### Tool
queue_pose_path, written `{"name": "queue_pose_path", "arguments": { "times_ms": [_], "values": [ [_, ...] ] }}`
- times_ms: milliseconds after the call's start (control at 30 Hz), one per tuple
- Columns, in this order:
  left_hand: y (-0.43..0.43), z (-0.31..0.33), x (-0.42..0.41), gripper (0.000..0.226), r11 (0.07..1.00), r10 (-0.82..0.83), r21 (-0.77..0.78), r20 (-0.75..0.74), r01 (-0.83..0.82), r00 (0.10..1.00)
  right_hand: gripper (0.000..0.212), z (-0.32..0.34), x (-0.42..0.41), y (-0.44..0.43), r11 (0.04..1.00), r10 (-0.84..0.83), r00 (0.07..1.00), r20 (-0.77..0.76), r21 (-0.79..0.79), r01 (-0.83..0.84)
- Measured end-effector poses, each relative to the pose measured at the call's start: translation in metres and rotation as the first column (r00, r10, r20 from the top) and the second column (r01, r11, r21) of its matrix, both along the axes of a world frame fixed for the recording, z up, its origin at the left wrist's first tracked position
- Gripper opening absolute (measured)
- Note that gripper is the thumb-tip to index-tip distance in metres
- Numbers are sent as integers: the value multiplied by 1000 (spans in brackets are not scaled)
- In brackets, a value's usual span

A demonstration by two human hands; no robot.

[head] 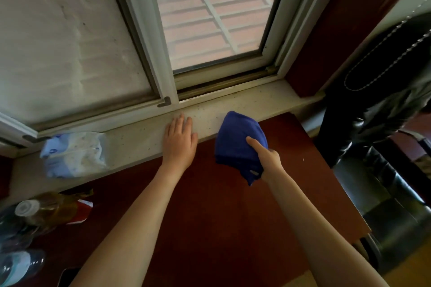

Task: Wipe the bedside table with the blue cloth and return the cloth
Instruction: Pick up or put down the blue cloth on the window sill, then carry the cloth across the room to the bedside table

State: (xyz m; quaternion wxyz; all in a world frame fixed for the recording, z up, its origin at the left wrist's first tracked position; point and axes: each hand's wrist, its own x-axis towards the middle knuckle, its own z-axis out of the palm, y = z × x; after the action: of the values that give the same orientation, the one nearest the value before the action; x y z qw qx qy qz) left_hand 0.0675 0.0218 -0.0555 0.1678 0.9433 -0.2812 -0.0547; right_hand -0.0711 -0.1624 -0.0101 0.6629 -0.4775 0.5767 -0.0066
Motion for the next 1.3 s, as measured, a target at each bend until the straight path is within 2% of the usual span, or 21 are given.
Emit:
{"name": "queue_pose_path", "arguments": {
  "times_ms": [67, 233, 333, 400, 467, 633, 733, 833, 967, 1067, 1200, 1300],
  "values": [
    [-1, 12, -17, 51, 999, -19, -27, -8, 19, 1000, 66, 8, -23, -2, 999, 6, 999, 53, -33, -4],
    [-15, 49, -96, 38, 965, -132, -229, 0, 128, 991, 44, 43, -110, -12, 985, 22, 989, 149, -171, 4],
    [-25, 59, -162, 38, 928, -240, -293, 3, 230, 971, 26, 60, -182, -20, 977, -1, 981, 193, -209, 42],
    [-32, 55, -213, 42, 899, -333, -317, -48, 302, 942, 25, 61, -237, -19, 966, -37, 983, 177, -244, 80],
    [-36, 45, -267, 50, 879, -423, -306, -151, 365, 893, 25, 54, -294, -14, 957, -93, 983, 161, -257, 133],
    [-45, 8, -385, 48, 813, -576, -150, -351, 563, 738, 31, 19, -456, 18, 928, -304, 948, 91, -197, 317],
    [-63, -2, -441, 60, 722, -652, -74, -407, 688, 640, 30, -1, -545, 42, 863, -481, 874, 62, -144, 485],
    [-95, -8, -496, 65, 627, -712, -58, -447, 777, 541, 29, -11, -617, 57, 741, -656, 751, 69, -132, 659],
    [-154, 2, -567, 45, 452, -825, -77, -414, 889, 384, 26, -7, -690, 58, 557, -811, 572, 121, -142, 819],
    [-205, 15, -615, 40, 341, -888, -131, -369, 931, 273, 22, -5, -734, 51, 409, -885, 431, 176, -145, 901],
    [-268, 15, -667, 40, 262, -908, -133, -369, 956, 197, 21, -21, -782, 36, 264, -943, 286, 171, -140, 954],
    [-310, 2, -696, 39, 259, -900, -129, -391, 957, 191, 24, -44, -812, 16, 194, -968, 210, 134, -125, 973]
  ]
}}
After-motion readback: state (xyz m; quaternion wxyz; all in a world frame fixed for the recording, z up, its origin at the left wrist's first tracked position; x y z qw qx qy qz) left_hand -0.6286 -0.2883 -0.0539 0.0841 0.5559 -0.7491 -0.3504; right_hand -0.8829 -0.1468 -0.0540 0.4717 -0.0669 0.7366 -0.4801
